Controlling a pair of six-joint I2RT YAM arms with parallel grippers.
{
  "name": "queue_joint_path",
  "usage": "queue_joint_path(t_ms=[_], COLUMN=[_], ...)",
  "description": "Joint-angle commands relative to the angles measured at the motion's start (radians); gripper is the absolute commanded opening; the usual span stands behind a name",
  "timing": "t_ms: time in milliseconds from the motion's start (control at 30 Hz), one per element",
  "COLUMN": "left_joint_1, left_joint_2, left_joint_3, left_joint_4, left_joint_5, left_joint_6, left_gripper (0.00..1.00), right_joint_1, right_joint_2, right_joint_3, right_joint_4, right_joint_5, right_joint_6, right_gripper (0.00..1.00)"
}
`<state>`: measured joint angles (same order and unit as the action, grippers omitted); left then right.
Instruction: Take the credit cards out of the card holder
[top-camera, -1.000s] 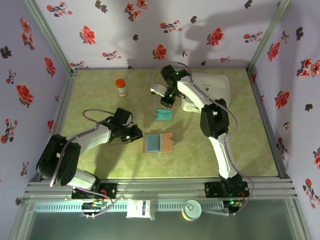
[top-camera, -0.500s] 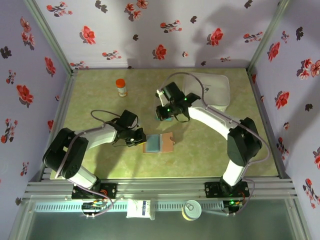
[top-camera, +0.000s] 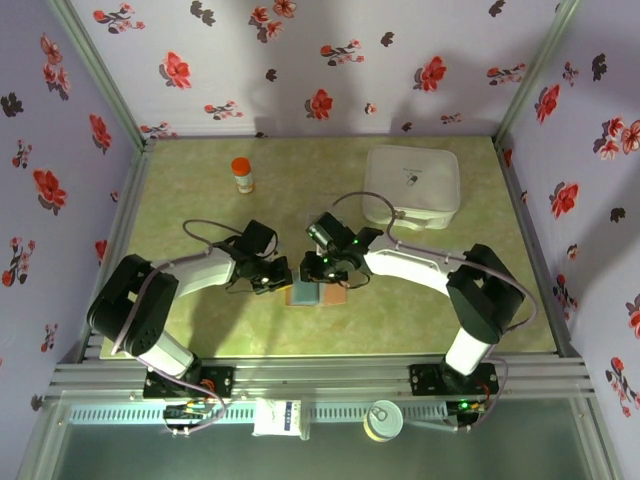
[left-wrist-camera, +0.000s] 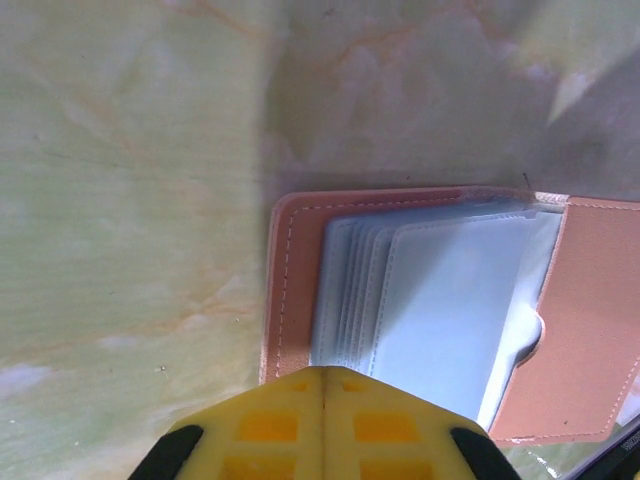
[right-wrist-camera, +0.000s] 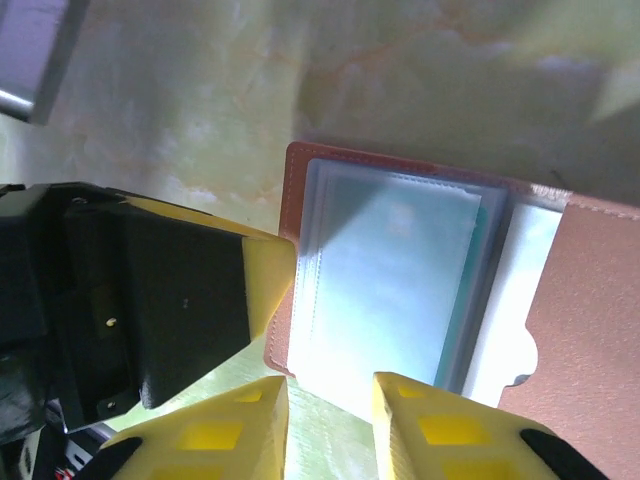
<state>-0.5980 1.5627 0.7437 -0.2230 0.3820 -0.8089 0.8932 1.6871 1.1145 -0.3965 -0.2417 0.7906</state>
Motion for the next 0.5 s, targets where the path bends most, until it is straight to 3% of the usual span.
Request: queue_joint_path(t_ms=[0,467], left_joint_1=[-0.008,-0.008], left_joint_2=[-0.006,0.037], left_joint_3=[0.003,-0.008], left_joint_4=[-0.027,-0.022], left_joint_5=[-0.018,-0.033], left_joint_6=[-0.006,0.01], left_gripper=[0.05,0.03], right_joint_1=[0.003,0.004], right_joint_2=[0.017,0.117], right_joint_3=[-0.03,-0.04], right_joint_4=[0.068,0.095], right_joint_5=[-0.019,-0.04], right_joint_6=[0.069,0.079], right_gripper=[0.3,0.27])
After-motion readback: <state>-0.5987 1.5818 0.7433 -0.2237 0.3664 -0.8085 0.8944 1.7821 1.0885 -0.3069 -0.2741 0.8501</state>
